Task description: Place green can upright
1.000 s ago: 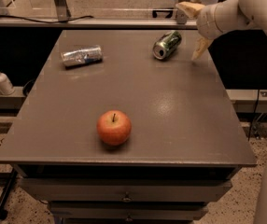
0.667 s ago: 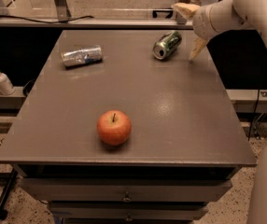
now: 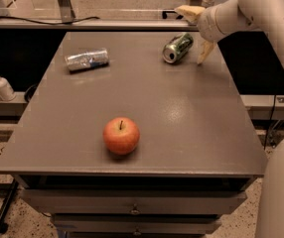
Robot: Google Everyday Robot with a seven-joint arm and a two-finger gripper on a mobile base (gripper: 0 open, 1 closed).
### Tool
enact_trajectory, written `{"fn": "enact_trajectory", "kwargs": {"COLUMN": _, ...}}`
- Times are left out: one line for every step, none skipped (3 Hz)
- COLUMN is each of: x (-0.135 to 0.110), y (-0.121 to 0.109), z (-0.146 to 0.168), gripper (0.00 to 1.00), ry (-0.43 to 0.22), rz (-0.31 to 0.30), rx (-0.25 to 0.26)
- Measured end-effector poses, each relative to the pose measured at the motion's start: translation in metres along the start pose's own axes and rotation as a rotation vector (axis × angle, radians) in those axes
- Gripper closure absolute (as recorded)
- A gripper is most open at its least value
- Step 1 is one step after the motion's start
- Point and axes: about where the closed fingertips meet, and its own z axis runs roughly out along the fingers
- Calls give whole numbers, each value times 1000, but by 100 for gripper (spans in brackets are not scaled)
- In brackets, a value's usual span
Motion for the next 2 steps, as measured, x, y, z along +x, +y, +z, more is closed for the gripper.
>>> {"fn": "enact_trajectory", "kwargs": {"x": -6, "y": -3, "z": 6, "gripper": 0, "ry": 0, "rz": -41, "rx": -20}}
{"fn": "enact_trajectory", "kwargs": {"x": -11, "y": -6, "z": 12, "gripper": 0, "ry": 4, "rz": -87, "rx": -43}}
